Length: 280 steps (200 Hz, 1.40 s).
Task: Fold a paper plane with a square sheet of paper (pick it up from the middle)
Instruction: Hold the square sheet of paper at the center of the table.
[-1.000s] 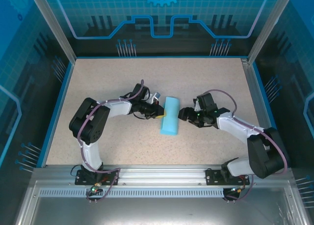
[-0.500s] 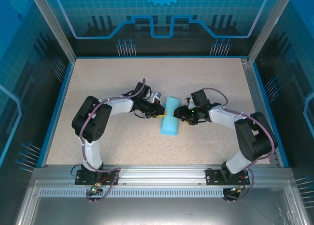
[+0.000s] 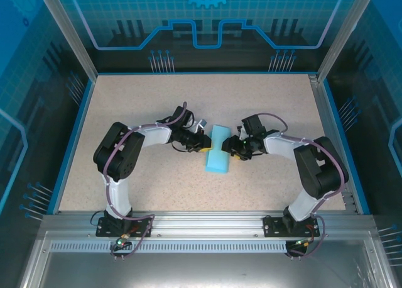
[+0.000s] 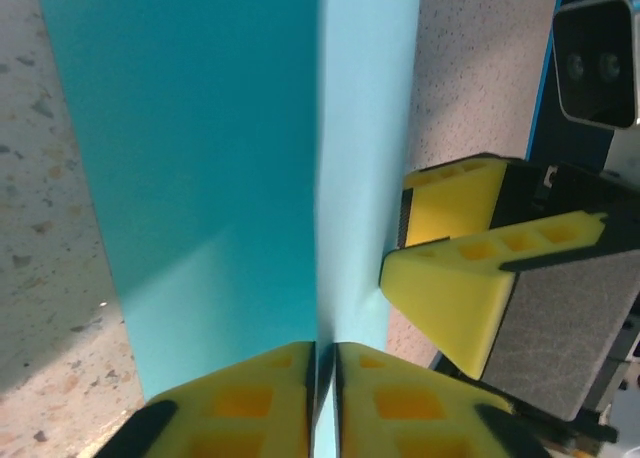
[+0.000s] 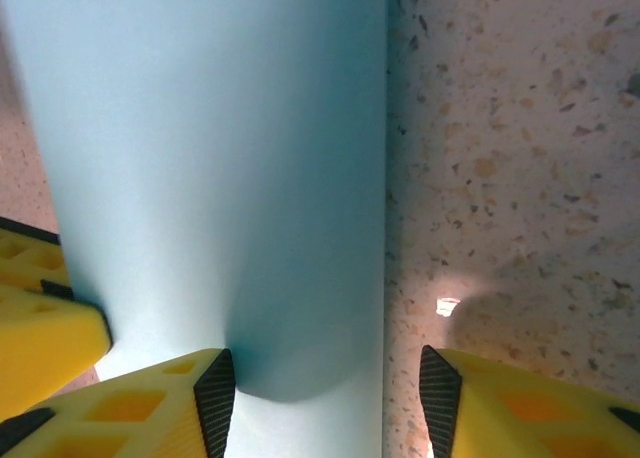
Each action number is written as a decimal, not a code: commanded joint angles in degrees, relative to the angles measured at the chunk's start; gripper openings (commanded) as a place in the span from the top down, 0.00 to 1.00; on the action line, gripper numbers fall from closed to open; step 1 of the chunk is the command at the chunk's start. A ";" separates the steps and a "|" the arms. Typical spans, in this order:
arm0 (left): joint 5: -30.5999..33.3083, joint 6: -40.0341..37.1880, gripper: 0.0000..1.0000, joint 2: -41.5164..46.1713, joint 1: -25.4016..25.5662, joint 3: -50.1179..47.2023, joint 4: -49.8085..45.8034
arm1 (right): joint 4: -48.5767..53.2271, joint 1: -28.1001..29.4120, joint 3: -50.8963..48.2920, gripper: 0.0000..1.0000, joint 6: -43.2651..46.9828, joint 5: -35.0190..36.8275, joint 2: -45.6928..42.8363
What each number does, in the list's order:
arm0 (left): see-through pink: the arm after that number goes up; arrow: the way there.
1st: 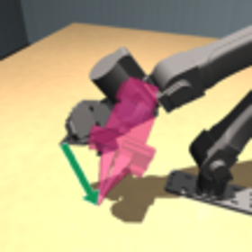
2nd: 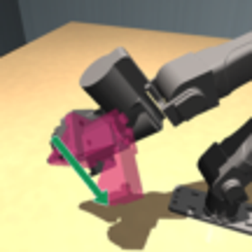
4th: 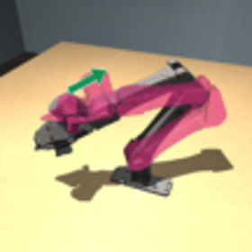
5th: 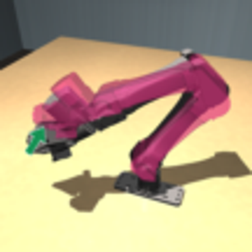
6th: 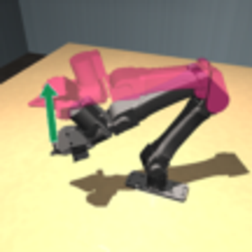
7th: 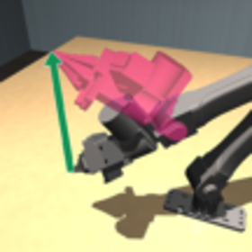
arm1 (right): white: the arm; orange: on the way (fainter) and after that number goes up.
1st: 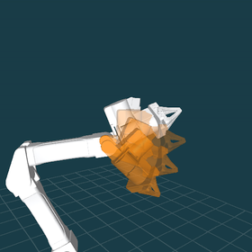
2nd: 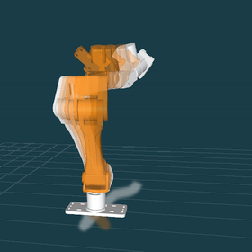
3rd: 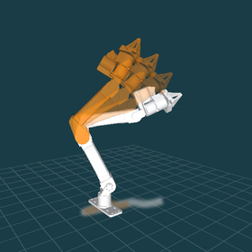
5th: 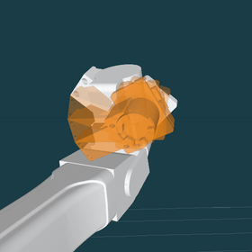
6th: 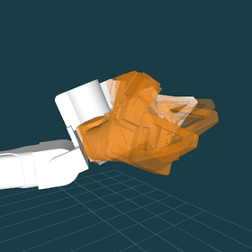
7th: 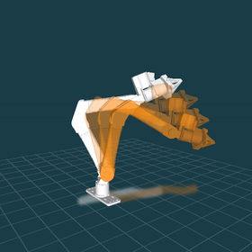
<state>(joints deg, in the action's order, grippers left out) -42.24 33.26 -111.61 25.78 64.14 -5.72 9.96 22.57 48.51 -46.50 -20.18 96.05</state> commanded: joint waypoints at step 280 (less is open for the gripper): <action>22.73 3.72 0.52 15.38 -5.21 -6.47 -5.45 | 25.74 7.05 19.05 0.33 4.54 14.02 12.14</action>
<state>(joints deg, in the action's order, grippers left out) -18.02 37.39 -96.27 20.82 57.80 -11.33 32.58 28.86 66.43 -43.18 -8.08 106.24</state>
